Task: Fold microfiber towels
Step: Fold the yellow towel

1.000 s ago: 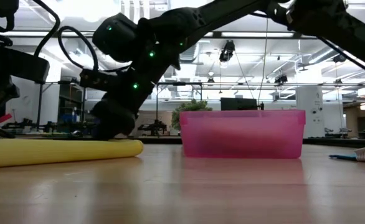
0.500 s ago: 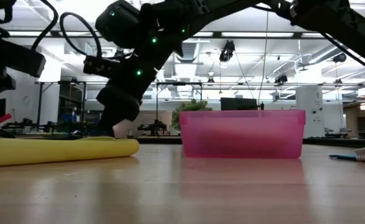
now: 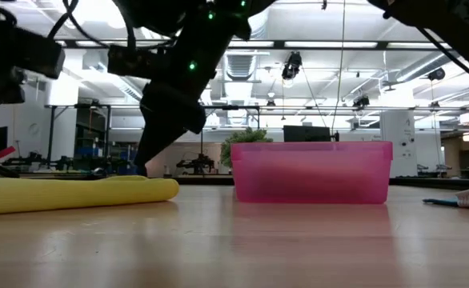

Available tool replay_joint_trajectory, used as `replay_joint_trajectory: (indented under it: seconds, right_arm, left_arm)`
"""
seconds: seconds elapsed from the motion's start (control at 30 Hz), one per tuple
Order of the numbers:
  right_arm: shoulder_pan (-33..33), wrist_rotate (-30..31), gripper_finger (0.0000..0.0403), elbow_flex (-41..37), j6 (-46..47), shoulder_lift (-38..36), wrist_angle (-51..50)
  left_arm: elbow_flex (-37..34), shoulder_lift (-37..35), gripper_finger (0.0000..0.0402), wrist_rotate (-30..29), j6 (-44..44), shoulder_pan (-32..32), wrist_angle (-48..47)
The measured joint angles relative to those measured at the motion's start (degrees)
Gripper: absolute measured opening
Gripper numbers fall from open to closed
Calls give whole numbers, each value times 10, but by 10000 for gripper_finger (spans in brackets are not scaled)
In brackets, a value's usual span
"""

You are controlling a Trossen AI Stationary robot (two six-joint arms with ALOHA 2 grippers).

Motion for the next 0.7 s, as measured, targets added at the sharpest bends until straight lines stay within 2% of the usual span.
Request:
replay_joint_trajectory:
  seconds: [0.07,0.23,0.3,0.43,0.7]
  right_arm:
    - [10,0,9,0,8,-1,-14]
    - [28,-5,9,-4,30,-1,-44]
    - [33,-5,9,-12,36,-1,-44]
    - [35,-5,9,-35,42,-1,-23]
    - [32,-5,9,-56,55,-1,-14]
  left_arm:
    - [2,0,8,0,13,0,34]
    - [-26,5,8,-5,96,-3,231]
    - [-36,15,8,-6,132,-3,279]
    - [-55,43,8,-8,149,-3,295]
    - [-71,109,8,2,120,-3,297]
